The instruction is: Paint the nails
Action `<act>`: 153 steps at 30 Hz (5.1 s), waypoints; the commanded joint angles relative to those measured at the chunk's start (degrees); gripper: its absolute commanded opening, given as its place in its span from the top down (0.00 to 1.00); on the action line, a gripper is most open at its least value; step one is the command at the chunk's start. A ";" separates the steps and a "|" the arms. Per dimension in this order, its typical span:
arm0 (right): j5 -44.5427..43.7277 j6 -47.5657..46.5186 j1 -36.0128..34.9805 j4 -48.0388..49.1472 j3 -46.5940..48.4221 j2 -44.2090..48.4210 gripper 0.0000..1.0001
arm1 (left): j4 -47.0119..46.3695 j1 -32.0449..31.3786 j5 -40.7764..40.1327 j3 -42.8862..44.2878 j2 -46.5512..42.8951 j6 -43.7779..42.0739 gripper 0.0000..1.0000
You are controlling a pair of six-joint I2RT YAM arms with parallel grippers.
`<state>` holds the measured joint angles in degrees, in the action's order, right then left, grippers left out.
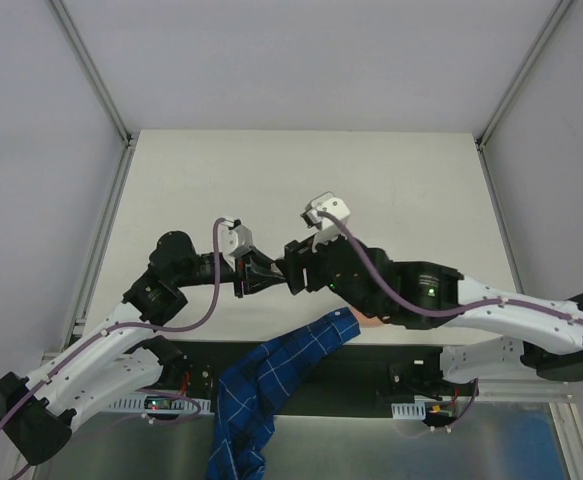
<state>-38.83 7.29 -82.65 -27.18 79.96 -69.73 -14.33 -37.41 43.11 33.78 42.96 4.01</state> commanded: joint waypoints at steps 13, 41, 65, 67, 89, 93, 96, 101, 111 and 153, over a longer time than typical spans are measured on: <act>56.92 -13.53 15.77 8.45 -8.16 9.09 0.34 | -18.98 -0.30 28.25 1.90 6.17 14.00 1.00; 62.39 -15.11 17.52 8.81 -7.72 5.31 0.83 | -14.95 -0.30 22.11 1.99 3.54 10.32 1.00; -11.71 4.05 -2.60 5.56 2.13 -11.40 0.99 | 0.70 1.55 -20.18 0.67 -4.37 -0.93 1.00; -10.05 0.91 -2.60 9.31 0.12 -9.99 1.00 | 0.70 1.64 -20.00 0.76 -4.29 -0.76 1.00; -8.21 -7.20 16.28 34.28 -26.41 1.36 1.00 | 3.69 1.55 -16.83 2.78 -3.41 -1.11 0.02; -7.41 -9.93 24.36 47.20 -33.37 -3.11 1.00 | 3.78 1.55 -18.41 2.61 -3.93 -1.29 0.01; -5.03 -9.57 28.14 55.73 -36.71 -7.15 0.99 | 3.78 1.46 -18.85 2.52 -4.11 -1.46 0.01; -2.84 -7.56 31.67 58.46 -36.10 -14.02 1.00 | 3.87 1.55 -20.34 2.34 -4.37 -1.64 0.01; -2.83 -0.96 32.12 58.21 -35.23 -23.16 0.99 | 3.78 1.46 -21.85 2.08 -5.52 -1.02 0.01; -1.07 4.84 32.11 -0.05 -30.56 22.60 0.29 | 3.43 1.46 -22.81 1.73 -4.29 -0.85 0.01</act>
<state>-39.53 9.45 -50.81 -14.94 52.42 -56.80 -9.96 -36.27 21.85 34.26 38.63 3.40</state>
